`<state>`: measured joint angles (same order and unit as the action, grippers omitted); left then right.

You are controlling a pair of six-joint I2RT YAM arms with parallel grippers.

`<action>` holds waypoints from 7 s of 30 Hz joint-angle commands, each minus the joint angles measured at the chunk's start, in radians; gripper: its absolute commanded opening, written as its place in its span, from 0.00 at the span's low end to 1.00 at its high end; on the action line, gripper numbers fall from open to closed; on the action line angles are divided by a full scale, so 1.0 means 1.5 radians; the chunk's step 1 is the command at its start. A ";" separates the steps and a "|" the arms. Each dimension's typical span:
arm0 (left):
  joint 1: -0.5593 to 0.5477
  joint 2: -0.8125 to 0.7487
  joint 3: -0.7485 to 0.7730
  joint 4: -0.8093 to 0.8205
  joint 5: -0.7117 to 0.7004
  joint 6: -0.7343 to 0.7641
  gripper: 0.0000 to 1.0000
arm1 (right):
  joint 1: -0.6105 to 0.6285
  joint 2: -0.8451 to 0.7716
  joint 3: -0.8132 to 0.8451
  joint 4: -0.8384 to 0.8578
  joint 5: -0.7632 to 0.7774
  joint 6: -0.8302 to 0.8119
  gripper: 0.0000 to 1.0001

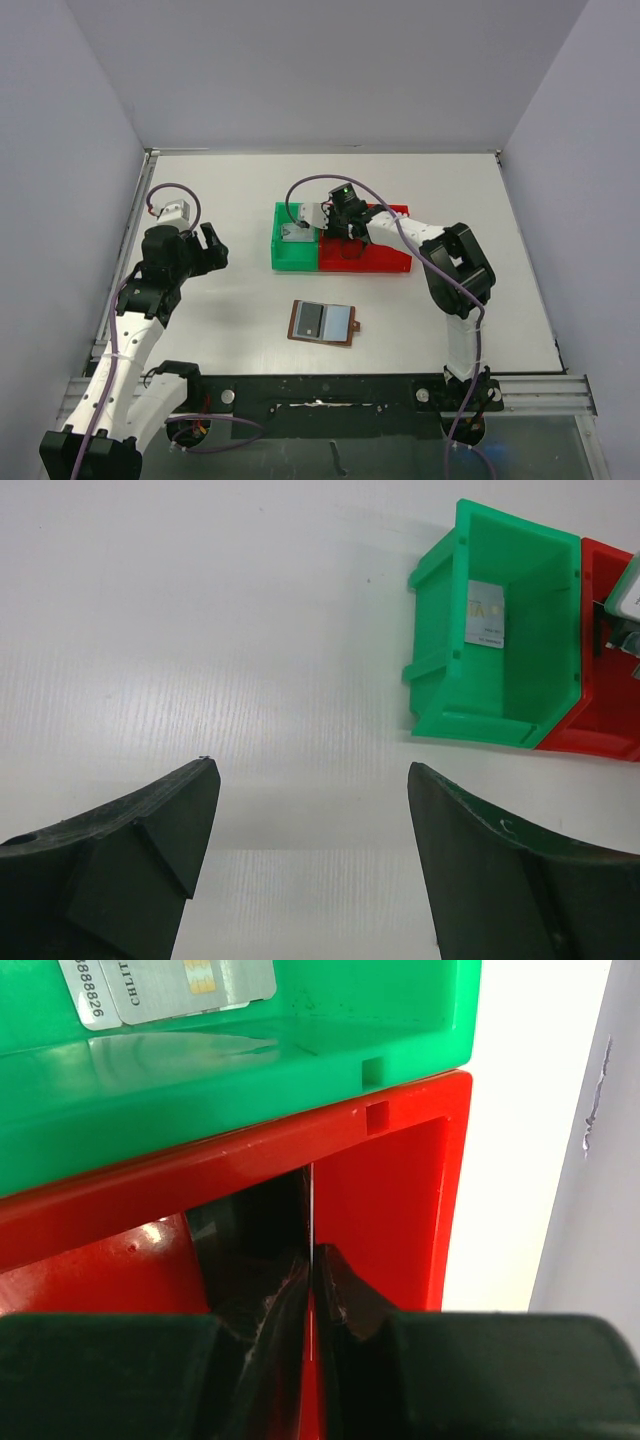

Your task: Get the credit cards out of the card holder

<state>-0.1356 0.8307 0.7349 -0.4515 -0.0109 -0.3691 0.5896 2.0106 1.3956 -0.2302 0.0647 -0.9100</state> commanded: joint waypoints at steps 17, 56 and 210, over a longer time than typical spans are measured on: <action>0.002 0.020 0.006 0.046 0.015 0.017 0.75 | -0.003 0.018 0.027 -0.022 -0.022 0.025 0.29; 0.001 0.043 0.008 0.046 0.060 0.019 0.75 | -0.018 -0.261 -0.107 0.171 -0.045 0.415 0.65; -0.468 0.389 -0.054 0.150 0.055 -0.223 0.14 | 0.083 -0.348 -0.694 0.536 -0.253 1.514 0.09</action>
<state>-0.8253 1.4105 0.6353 -0.1726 0.1017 -0.7208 0.7151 1.5581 0.3992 0.4808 -0.3618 1.3167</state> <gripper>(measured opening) 0.145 0.121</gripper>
